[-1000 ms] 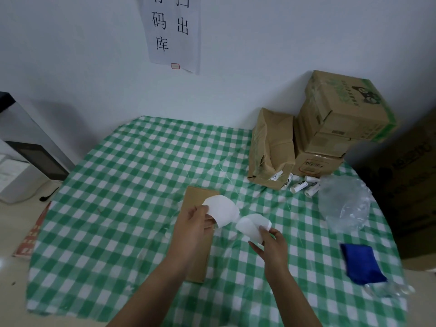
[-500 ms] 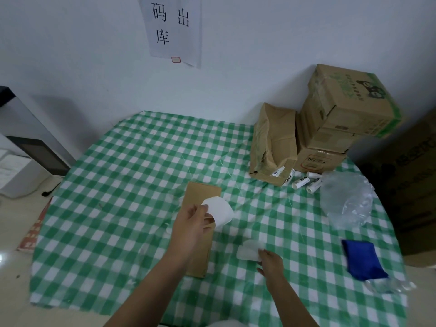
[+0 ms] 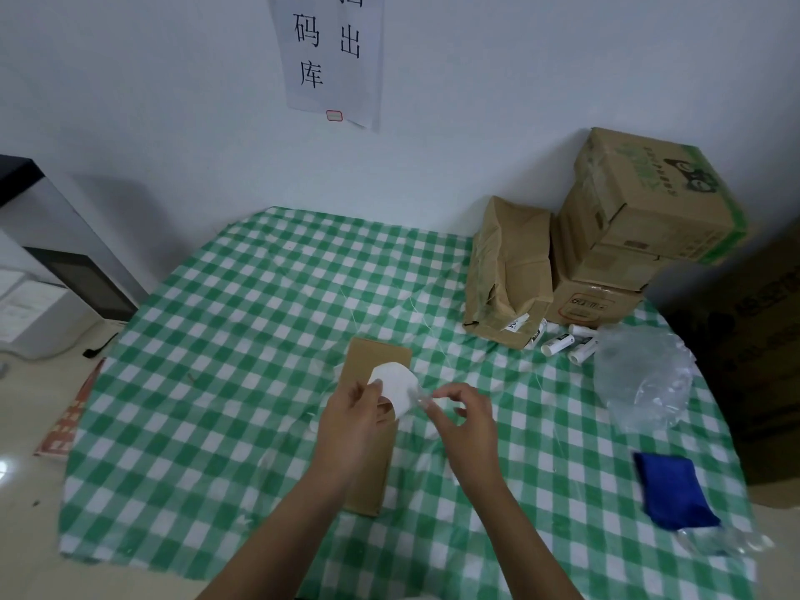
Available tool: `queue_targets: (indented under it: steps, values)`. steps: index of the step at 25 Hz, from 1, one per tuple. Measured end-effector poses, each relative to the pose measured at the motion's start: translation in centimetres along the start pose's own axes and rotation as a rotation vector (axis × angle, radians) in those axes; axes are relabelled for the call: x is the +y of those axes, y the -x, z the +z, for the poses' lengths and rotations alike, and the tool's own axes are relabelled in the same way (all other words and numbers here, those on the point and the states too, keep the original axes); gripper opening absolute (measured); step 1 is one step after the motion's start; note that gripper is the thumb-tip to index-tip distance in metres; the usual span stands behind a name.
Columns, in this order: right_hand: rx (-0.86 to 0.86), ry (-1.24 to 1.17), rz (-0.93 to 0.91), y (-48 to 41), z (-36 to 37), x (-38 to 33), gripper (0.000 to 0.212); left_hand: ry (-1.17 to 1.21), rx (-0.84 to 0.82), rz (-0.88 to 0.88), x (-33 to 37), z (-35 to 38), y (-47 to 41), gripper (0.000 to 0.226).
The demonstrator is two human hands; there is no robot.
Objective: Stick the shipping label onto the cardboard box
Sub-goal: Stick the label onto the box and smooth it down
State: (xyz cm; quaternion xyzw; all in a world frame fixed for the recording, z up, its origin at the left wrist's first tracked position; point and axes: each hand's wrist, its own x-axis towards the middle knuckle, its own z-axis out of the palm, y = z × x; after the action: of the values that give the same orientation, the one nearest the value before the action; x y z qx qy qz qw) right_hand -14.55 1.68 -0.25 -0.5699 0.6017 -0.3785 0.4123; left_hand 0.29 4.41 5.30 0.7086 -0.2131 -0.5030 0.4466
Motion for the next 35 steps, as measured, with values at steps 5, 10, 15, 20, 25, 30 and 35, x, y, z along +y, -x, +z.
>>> queue_targets:
  steps: [5,10,15,20,25,30,35]
  values:
    - [-0.156,0.222,-0.214,0.5,2.4,-1.7,0.036,0.041,0.003,-0.003,-0.6,-0.4,-0.2,0.022]
    - [-0.071,0.247,-0.235,0.2,4.2,-1.7,0.018,0.083,-0.014,-0.043,-1.2,-1.4,-0.7,0.020]
    - [0.023,0.220,-0.209,0.1,5.6,-1.9,0.011,0.107,0.003,-0.045,-0.9,-2.6,-0.6,0.025]
    - [-0.049,-0.152,0.203,-0.6,6.2,-1.3,0.017,0.049,-0.010,0.004,-1.7,-4.2,-1.4,0.019]
    - [-0.111,-0.354,0.404,-0.4,6.9,0.0,0.015,0.013,0.052,0.053,-4.2,-5.2,-3.5,0.011]
    - [-0.100,-0.254,0.466,-0.1,7.9,1.8,0.020,-0.153,0.116,0.051,-5.7,-4.8,-6.0,0.011]
    - [-0.105,0.047,0.443,-1.0,8.1,2.8,0.026,-0.187,0.032,0.055,-6.5,-4.7,-8.3,0.015]
